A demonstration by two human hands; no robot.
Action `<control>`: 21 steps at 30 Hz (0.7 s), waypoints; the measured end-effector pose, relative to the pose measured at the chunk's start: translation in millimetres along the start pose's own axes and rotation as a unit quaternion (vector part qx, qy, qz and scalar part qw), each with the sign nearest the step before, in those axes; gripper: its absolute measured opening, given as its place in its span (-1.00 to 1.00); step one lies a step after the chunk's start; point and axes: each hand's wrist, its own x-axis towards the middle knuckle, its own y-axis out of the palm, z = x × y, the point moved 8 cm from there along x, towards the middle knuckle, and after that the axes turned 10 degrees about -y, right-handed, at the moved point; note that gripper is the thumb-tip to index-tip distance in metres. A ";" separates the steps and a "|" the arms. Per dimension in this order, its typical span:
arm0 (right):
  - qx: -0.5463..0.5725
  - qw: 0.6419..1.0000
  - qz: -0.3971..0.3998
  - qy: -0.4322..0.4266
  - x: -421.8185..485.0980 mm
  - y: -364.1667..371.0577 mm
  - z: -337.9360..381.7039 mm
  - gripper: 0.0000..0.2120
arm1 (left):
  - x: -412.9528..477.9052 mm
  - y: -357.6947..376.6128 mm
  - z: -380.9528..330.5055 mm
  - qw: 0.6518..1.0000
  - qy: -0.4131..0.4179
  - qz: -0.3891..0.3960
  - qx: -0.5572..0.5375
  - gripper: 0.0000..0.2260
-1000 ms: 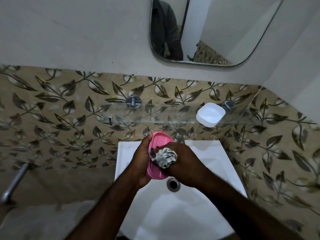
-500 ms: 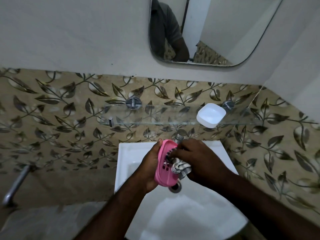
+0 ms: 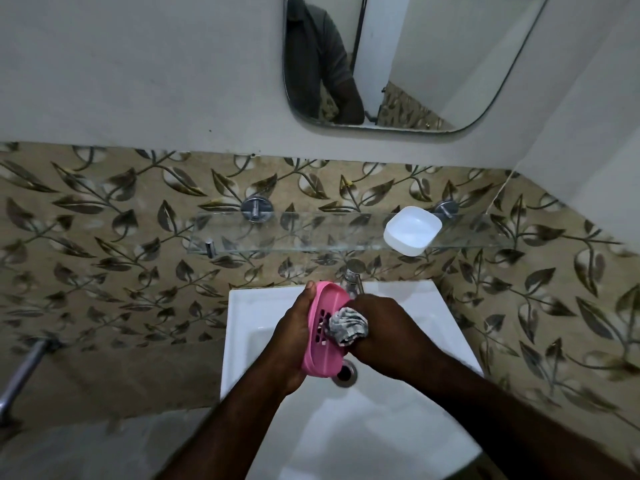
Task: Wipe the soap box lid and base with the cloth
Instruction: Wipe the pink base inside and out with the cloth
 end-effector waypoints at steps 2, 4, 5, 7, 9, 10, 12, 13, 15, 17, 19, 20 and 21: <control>-0.045 0.996 -0.082 -0.003 3.2 -19.0 -0.4 -0.81 | -2.2 5.7 -3.3 1.000 0.002 0.002 0.011 -0.55; -0.097 0.988 -0.122 -0.001 7.9 -27.2 2.0 -0.72 | -3.6 9.8 -6.5 1.000 0.006 -0.002 0.012 -0.57; -0.121 0.986 -0.118 0.005 9.7 -25.0 2.9 -0.71 | -3.9 9.9 -8.2 1.000 0.009 -0.005 0.007 -0.57; -0.139 0.985 -0.103 0.009 8.2 -13.1 4.2 -0.70 | -5.7 10.7 -10.7 1.000 0.020 0.004 -0.017 -0.60; -0.088 0.989 -0.123 0.007 0.6 -7.4 4.3 -0.68 | -8.3 12.7 -11.1 0.999 0.031 0.018 -0.034 -0.63; -0.053 0.988 -0.146 0.005 -3.5 -9.4 4.5 -0.69 | -9.1 13.7 -11.4 0.999 0.036 0.018 -0.029 -0.63; -0.056 0.982 -0.182 -0.007 -7.2 -16.4 7.5 -0.70 | -11.1 16.5 -14.0 0.999 0.048 0.006 -0.010 -0.63; -0.092 0.978 -0.187 -0.012 -6.3 -19.1 10.4 -0.70 | -12.5 17.9 -15.6 0.999 0.053 0.001 -0.002 -0.63; -0.151 0.971 -0.185 -0.004 -2.1 -22.8 14.4 -0.70 | -14.9 22.5 -18.7 0.998 0.063 0.000 0.007 -0.64; -0.162 0.971 -0.177 0.016 0.9 -22.9 15.9 -0.73 | -17.1 24.3 -20.5 0.997 0.072 0.004 0.001 -0.66; -0.151 0.975 -0.156 0.050 -0.5 -17.5 12.8 -0.75 | -18.5 22.4 -19.4 0.997 0.081 -0.008 0.014 -0.66; -0.141 0.978 -0.139 0.068 -3.1 -13.3 9.2 -0.76 | -19.8 20.9 -18.2 0.996 0.085 -0.020 0.023 -0.66; -0.130 0.981 -0.120 0.080 -5.9 -8.4 5.2 -0.77 | -20.6 18.9 -16.2 0.995 0.086 -0.029 0.033 -0.66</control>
